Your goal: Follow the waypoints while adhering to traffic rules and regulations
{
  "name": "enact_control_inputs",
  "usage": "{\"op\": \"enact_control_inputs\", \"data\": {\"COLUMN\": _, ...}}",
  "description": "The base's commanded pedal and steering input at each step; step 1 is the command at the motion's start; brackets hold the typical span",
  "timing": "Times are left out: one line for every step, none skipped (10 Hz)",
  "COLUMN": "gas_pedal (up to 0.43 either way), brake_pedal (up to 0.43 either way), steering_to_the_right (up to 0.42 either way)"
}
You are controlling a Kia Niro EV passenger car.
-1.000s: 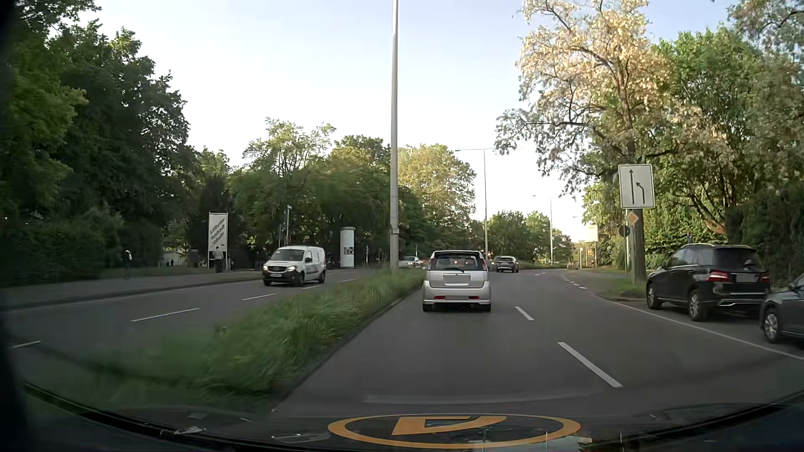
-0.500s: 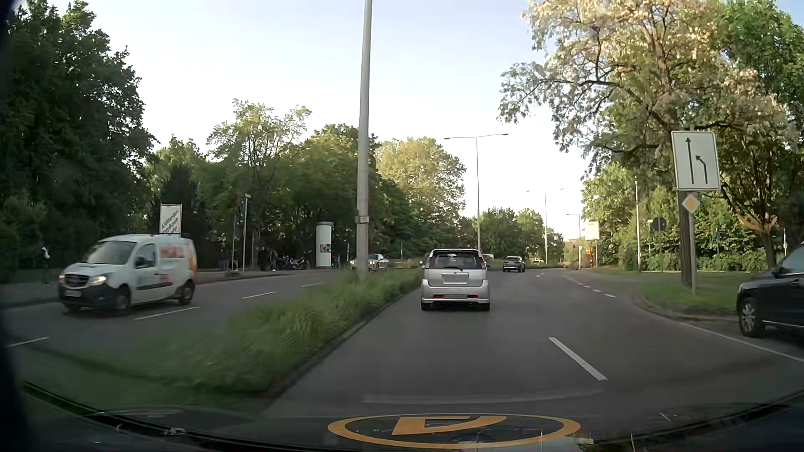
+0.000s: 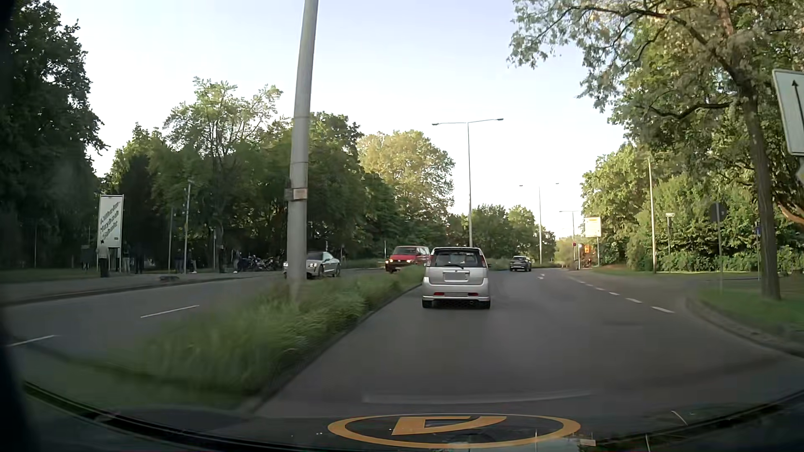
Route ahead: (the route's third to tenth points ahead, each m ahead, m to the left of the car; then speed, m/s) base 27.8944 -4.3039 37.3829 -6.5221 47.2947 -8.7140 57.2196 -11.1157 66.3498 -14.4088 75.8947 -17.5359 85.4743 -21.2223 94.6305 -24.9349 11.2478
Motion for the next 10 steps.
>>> {"op": "enact_control_inputs", "data": {"gas_pedal": 0.228, "brake_pedal": 0.000, "steering_to_the_right": 0.019}}
{"op": "enact_control_inputs", "data": {"gas_pedal": 0.228, "brake_pedal": 0.000, "steering_to_the_right": 0.019}}
{"op": "enact_control_inputs", "data": {"gas_pedal": 0.228, "brake_pedal": 0.000, "steering_to_the_right": 0.019}}
{"op": "enact_control_inputs", "data": {"gas_pedal": 0.228, "brake_pedal": 0.000, "steering_to_the_right": 0.019}}
{"op": "enact_control_inputs", "data": {"gas_pedal": 0.228, "brake_pedal": 0.000, "steering_to_the_right": 0.019}}
{"op": "enact_control_inputs", "data": {"gas_pedal": 0.220, "brake_pedal": 0.000, "steering_to_the_right": 0.019}}
{"op": "enact_control_inputs", "data": {"gas_pedal": 0.220, "brake_pedal": 0.000, "steering_to_the_right": 0.019}}
{"op": "enact_control_inputs", "data": {"gas_pedal": 0.220, "brake_pedal": 0.000, "steering_to_the_right": 0.019}}
{"op": "enact_control_inputs", "data": {"gas_pedal": 0.220, "brake_pedal": 0.000, "steering_to_the_right": 0.020}}
{"op": "enact_control_inputs", "data": {"gas_pedal": 0.220, "brake_pedal": 0.000, "steering_to_the_right": 0.022}}
